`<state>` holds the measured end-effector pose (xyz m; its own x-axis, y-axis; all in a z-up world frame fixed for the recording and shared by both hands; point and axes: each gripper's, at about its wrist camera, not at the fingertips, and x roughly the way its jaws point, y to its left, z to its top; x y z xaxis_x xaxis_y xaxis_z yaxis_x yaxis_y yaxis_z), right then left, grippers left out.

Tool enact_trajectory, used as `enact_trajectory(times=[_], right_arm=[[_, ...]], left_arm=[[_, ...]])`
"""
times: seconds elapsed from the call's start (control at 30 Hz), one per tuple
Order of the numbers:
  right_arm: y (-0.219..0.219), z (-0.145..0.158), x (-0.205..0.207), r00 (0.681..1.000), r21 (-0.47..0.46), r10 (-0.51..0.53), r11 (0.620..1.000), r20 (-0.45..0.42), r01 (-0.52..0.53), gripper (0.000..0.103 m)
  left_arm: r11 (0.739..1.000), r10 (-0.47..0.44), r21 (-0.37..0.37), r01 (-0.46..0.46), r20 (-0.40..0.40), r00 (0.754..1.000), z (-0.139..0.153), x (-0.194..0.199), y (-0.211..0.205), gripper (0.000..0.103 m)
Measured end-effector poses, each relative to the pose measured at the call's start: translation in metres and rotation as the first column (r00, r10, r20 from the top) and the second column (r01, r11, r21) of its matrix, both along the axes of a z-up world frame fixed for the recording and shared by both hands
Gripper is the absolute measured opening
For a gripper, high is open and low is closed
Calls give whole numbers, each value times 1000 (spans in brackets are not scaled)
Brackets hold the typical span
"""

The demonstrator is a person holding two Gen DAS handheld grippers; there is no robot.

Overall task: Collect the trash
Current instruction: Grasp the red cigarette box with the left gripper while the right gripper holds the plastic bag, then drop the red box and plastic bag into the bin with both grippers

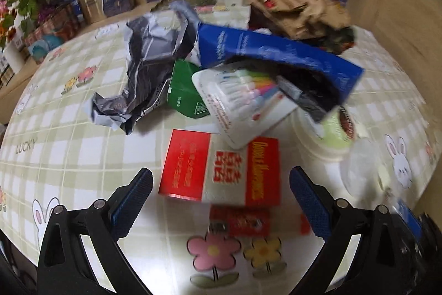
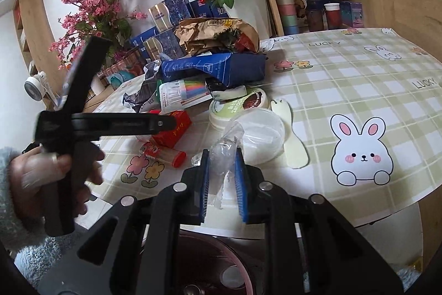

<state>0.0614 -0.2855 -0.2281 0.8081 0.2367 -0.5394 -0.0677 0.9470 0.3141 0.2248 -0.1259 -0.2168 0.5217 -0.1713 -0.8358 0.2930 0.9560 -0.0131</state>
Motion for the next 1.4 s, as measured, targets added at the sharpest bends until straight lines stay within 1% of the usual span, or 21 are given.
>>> enact_trajectory(times=[0.1, 0.2, 0.23, 0.27, 0.3, 0.5, 0.67, 0.77, 0.8, 0.9, 1.03, 1.13, 1.23, 1.4], right_arm=[[-1, -1, 1, 1000, 7, -1, 1000, -5, 1, 20], [-2, -1, 1, 1000, 12, -1, 1000, -7, 1, 20], [-2, -1, 1, 1000, 11, -1, 1000, -6, 1, 20], [-2, -1, 1, 1000, 11, -1, 1000, -6, 1, 20], [-2, -1, 1, 1000, 10, -1, 1000, -6, 1, 20], [1, -2, 1, 1000, 0, 9, 1000, -8, -9, 20], [6, 1, -3, 1000, -21, 18, 1000, 5, -18, 20], [12, 2, -8, 999, -46, 34, 998, 8, -34, 20], [14, 2, -10, 999, -52, 38, 998, 6, -38, 20], [21, 5, -18, 999, -68, 52, 996, 6, -52, 20], [31, 11, -32, 997, -88, 71, 994, 4, -71, 20], [40, 12, -43, 996, -104, 86, 991, -10, -87, 20], [48, 14, -53, 994, -118, 105, 987, -18, -106, 20], [62, 13, -63, 991, -157, 128, 979, -37, -132, 20]], left_arm=[[1000, 6, 23, -6, -28, 1000, -9, 11, 1, 97], [1000, 21, 18, -20, -58, 998, -14, 18, 4, 97], [1000, 27, 7, -27, -65, 997, -14, 18, 7, 92], [999, 29, -10, -30, -67, 997, -13, 18, 10, 89], [999, 36, -18, -38, -69, 997, -12, 17, 14, 89], [998, 31, -49, -34, -58, 998, 3, 7, 32, 89], [1000, 6, -23, -6, 0, 1000, 23, -12, 43, 89], [999, -6, -46, 7, 23, 1000, 36, -29, 54, 89], [997, -20, -68, 22, 33, 999, 42, -38, 59, 89], [994, -57, -92, 63, 64, 996, 53, -70, 66, 89], [987, -103, -116, 114, 93, 990, 58, -110, 76, 89], [983, -127, -117, 140, 109, 986, 55, -139, 80, 89], [980, -150, -116, 163, 117, 982, 44, -164, 84, 89], [977, -177, -105, 186, 86, 980, 20, -189, 87, 89]])
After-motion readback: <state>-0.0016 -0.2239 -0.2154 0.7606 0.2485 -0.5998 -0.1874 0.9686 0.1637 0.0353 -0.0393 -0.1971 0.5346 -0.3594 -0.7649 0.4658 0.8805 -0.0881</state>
